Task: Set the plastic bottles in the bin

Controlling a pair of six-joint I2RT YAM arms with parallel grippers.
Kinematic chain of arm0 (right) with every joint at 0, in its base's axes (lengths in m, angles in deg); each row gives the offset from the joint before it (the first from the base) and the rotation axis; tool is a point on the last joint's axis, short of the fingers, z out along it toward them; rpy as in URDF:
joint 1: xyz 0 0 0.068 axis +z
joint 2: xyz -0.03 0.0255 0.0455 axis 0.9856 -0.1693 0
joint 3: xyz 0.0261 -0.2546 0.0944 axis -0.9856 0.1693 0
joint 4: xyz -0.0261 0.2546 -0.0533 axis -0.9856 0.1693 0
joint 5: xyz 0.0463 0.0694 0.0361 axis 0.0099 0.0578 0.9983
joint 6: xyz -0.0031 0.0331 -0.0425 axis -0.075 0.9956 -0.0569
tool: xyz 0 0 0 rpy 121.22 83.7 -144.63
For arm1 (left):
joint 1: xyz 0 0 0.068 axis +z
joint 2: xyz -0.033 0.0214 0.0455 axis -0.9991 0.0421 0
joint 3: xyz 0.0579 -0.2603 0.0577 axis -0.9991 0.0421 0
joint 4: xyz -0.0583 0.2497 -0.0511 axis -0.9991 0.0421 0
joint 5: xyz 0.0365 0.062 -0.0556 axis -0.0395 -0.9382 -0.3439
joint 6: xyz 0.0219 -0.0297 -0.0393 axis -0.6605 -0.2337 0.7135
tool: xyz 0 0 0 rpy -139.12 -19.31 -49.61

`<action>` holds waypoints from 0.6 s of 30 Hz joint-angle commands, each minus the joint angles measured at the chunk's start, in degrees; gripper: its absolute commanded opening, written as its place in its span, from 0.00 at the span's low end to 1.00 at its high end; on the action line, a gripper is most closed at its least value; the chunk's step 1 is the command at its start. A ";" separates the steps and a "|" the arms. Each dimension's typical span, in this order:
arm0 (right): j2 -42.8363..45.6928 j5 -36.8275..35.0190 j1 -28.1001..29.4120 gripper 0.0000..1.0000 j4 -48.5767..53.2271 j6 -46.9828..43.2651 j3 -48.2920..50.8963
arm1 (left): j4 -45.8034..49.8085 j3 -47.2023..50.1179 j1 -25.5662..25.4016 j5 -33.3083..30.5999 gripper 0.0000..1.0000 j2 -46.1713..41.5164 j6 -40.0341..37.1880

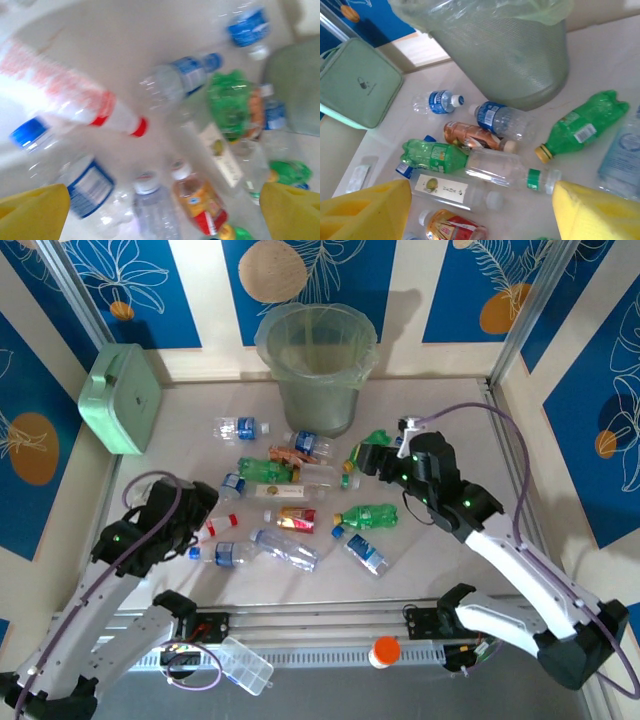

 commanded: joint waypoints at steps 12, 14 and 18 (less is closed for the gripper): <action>9.43 -1.43 -0.93 0.75 1.11 1.84 2.77 | 2.12 12.46 0.54 0.79 0.91 0.22 19.38; 9.63 -1.82 -0.93 0.75 1.06 1.68 3.01 | 0.64 14.44 0.55 1.26 0.89 -0.05 20.21; 10.08 -2.25 -1.02 0.75 0.34 1.23 3.72 | -4.30 18.62 0.52 3.11 0.87 0.26 20.89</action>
